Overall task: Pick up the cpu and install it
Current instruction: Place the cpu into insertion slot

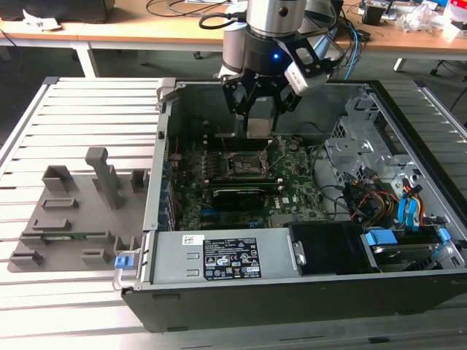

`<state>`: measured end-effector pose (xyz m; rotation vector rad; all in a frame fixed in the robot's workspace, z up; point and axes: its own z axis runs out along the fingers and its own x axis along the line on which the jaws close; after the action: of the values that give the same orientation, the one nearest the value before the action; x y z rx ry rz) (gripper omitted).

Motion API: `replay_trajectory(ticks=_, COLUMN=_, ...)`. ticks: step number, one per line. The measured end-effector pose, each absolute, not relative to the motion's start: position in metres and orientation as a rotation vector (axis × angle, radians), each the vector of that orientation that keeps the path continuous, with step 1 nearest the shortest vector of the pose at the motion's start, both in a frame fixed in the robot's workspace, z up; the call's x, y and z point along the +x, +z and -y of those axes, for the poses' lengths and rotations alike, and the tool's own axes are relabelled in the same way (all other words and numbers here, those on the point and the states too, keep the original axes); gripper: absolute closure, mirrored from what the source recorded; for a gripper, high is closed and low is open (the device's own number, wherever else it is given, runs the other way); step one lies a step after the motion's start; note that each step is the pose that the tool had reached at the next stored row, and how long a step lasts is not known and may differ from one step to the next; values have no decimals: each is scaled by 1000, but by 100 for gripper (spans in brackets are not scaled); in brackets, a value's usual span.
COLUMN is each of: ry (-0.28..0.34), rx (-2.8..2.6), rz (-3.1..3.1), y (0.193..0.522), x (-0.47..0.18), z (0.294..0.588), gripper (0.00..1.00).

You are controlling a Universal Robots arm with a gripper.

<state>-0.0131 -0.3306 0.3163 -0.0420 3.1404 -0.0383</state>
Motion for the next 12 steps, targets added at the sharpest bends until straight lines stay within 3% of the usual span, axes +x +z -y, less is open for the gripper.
replay_trajectory(ticks=12, ry=-41, rx=274, rz=-3131, y=316, x=-13, z=331, gripper=45)
